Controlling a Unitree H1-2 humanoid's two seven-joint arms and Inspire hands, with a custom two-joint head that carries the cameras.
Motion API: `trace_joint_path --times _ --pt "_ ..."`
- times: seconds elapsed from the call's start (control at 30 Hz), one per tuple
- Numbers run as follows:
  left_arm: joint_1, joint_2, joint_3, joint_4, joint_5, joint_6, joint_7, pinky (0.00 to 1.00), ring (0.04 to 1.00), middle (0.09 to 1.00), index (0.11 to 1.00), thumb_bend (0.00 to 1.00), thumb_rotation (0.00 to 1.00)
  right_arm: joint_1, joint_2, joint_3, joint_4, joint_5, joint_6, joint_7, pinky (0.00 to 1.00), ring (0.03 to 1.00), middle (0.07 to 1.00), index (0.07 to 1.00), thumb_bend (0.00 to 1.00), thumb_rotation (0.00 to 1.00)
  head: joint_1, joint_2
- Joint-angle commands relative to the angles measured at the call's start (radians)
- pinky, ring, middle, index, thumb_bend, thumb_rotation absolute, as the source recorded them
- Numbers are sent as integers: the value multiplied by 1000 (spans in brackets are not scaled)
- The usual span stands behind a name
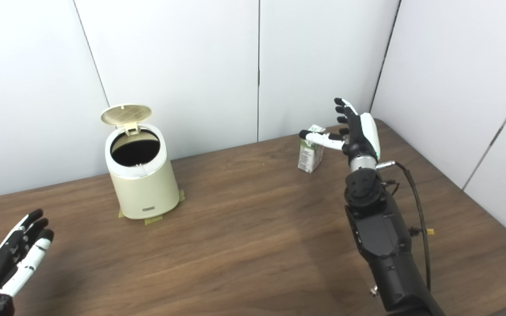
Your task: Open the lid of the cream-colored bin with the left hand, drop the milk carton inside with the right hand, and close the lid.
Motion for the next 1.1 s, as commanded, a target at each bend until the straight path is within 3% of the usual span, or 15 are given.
trace_joint_path --times 0.0,0.23,0.43,0.53,0.7,0.83,1.07 --pt "-33 18 -2 -50 6 -9 1 917 942 924 946 368 544 -55 -35 3 -21 -7 -42 -11 743 845 874 872 937 342 -1 1" --pt "-34 18 -4 -65 8 12 1 956 946 916 958 367 531 -58 -58 30 -5 -11 -49 -1 740 840 863 869 948 377 2 5" --pt "-35 14 -2 -71 3 14 -3 928 938 911 961 364 522 -64 -35 19 -1 28 -22 15 485 729 824 845 934 331 7 7" --pt "-34 6 6 -75 -10 13 -6 970 948 910 963 365 509 -69 -30 21 24 39 -32 15 381 657 817 833 949 342 14 5" --pt "-32 9 7 -89 4 13 -19 996 950 909 966 354 515 -76 -30 30 56 54 -49 19 401 671 797 829 995 392 19 7" --pt "-33 8 12 -98 9 14 -29 968 938 901 957 351 498 -78 -29 37 65 62 -60 24 384 638 771 799 974 363 19 10" --pt "-34 4 21 -100 -39 14 -59 941 929 900 978 294 562 -75 -37 50 79 63 -76 36 429 686 778 785 969 375 22 10"
